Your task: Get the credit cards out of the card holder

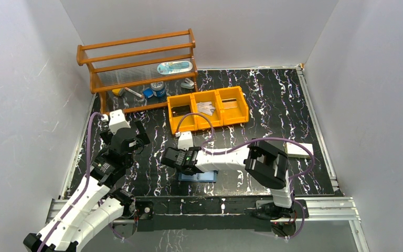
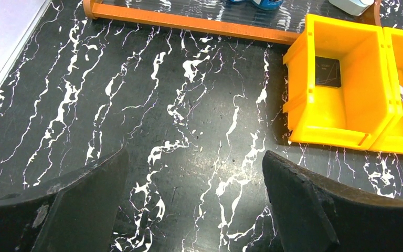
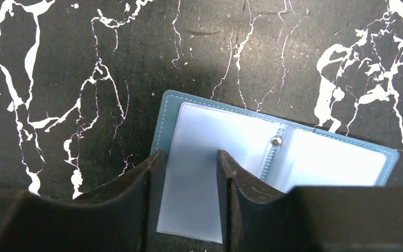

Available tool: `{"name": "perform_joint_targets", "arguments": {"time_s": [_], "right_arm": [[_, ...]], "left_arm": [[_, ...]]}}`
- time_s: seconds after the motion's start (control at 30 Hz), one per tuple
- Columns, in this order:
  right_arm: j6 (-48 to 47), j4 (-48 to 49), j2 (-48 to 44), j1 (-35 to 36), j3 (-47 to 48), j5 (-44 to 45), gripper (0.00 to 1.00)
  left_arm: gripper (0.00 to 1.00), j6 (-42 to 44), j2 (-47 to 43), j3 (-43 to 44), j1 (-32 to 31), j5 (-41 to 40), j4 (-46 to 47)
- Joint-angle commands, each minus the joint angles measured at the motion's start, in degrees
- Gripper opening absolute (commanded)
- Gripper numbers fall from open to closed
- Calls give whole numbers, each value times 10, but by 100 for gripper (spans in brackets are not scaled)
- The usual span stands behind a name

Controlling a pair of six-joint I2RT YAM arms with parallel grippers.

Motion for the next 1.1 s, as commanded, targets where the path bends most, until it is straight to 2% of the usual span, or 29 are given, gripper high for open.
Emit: {"name": "perform_joint_targets", "arguments": {"time_s": [0.0, 0.1, 0.27, 0.37, 0.5, 0.63, 0.7, 0.8, 0.9, 1.07], "right_arm": [[24, 22, -23, 2, -24, 19, 43], [24, 56, -44, 1, -54, 15, 33], [14, 116, -94, 2, -94, 5, 26], [13, 161, -116, 2, -125, -5, 14], [19, 192, -148, 1, -154, -14, 8], [23, 204, -167, 0, -172, -11, 10], [25, 201, -179, -3, -182, -7, 15], [33, 199, -206, -19, -215, -10, 25], [25, 230, -235, -47, -262, -53, 28], [14, 348, -277, -93, -359, -154, 28]], "left_arm": [[99, 7, 1, -5, 3, 6, 10], [98, 12, 1, -6, 4, 15, 14], [98, 19, 5, -8, 3, 32, 20], [98, 26, 7, -11, 4, 50, 26], [98, 34, 14, -13, 4, 76, 32], [98, 40, 25, -14, 3, 113, 34], [98, 34, 33, -20, 3, 161, 43], [98, 13, 58, -29, 3, 281, 62], [95, -21, 98, -29, 3, 403, 81], [84, -58, 168, -49, 3, 574, 147]]}}
